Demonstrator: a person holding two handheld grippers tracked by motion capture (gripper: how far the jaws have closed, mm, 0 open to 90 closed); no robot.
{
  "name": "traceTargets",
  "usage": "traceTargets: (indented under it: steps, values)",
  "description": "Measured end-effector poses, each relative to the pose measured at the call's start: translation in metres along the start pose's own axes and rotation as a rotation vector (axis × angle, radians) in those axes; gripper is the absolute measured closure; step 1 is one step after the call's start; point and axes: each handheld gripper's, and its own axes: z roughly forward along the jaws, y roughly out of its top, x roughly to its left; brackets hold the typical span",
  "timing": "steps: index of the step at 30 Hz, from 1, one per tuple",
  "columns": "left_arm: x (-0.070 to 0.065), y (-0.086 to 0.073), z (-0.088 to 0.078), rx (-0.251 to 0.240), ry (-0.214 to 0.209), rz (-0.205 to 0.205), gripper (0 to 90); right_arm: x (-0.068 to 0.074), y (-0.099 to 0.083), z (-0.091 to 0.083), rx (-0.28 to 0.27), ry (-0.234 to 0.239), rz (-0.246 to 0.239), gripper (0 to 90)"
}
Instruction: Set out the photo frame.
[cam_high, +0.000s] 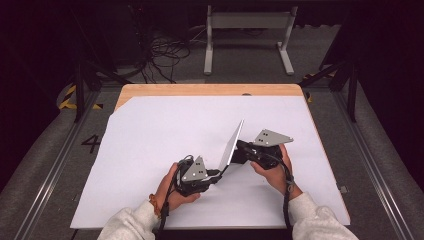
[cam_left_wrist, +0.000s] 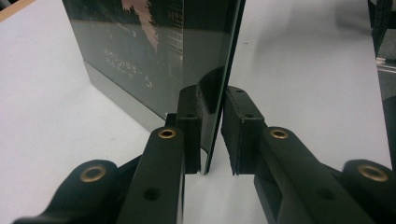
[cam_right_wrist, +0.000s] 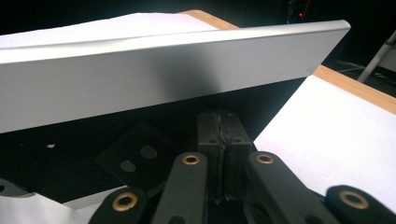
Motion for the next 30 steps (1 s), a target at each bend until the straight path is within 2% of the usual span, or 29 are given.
traceTargets:
  steps: [22,27,30]
  values:
    - [-0.004,0.007,0.009,0.000,0.000,0.018,74.2,-0.003,0.001,0.004,-0.001,-0.006,0.005,89.2]
    - [-0.004,0.008,0.007,0.006,0.008,0.037,74.0,-0.003,0.001,0.000,0.002,-0.039,-0.003,82.1]
    - [-0.003,0.005,0.002,-0.001,0.009,0.032,73.3,-0.002,-0.001,-0.006,-0.003,-0.064,-0.014,81.8]
